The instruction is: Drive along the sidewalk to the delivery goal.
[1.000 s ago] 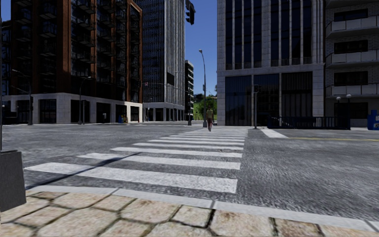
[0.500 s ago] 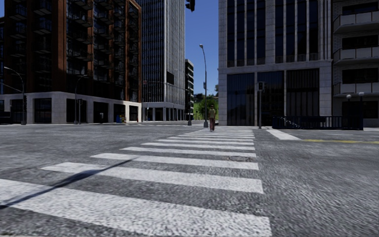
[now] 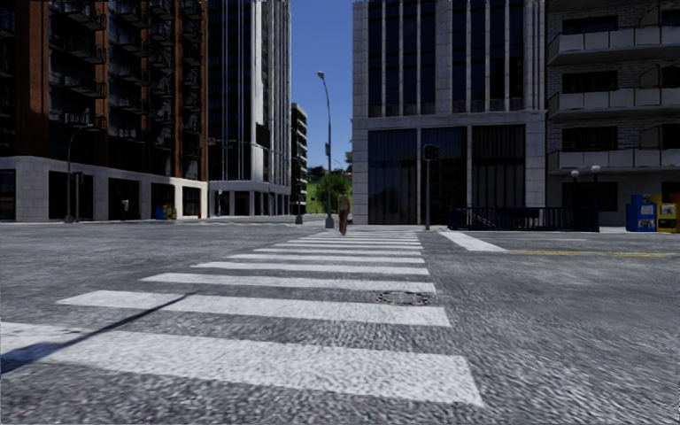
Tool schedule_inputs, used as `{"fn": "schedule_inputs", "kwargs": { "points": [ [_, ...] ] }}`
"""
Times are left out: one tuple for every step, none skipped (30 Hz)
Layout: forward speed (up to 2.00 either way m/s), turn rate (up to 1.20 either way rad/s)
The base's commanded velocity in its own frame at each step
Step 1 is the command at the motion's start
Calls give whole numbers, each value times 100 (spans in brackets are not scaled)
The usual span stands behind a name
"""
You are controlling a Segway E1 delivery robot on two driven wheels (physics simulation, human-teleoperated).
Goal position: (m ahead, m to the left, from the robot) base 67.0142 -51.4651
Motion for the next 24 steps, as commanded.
{"fn": "schedule_inputs", "kwargs": {
  "points": [
    [112, -53],
    [112, -53],
    [112, -53],
    [112, -47],
    [112, -47],
    [113, -21],
    [113, -21],
    [113, -7],
    [114, 0],
    [114, 0],
    [114, 0],
    [115, 0],
    [115, 0],
    [115, 0],
    [116, 0],
    [117, 0],
    [117, 0],
    [117, 0],
    [117, 0],
    [117, 0],
    [117, 0],
    [200, 0],
    [200, 0],
    [200, 0]
  ]
}}
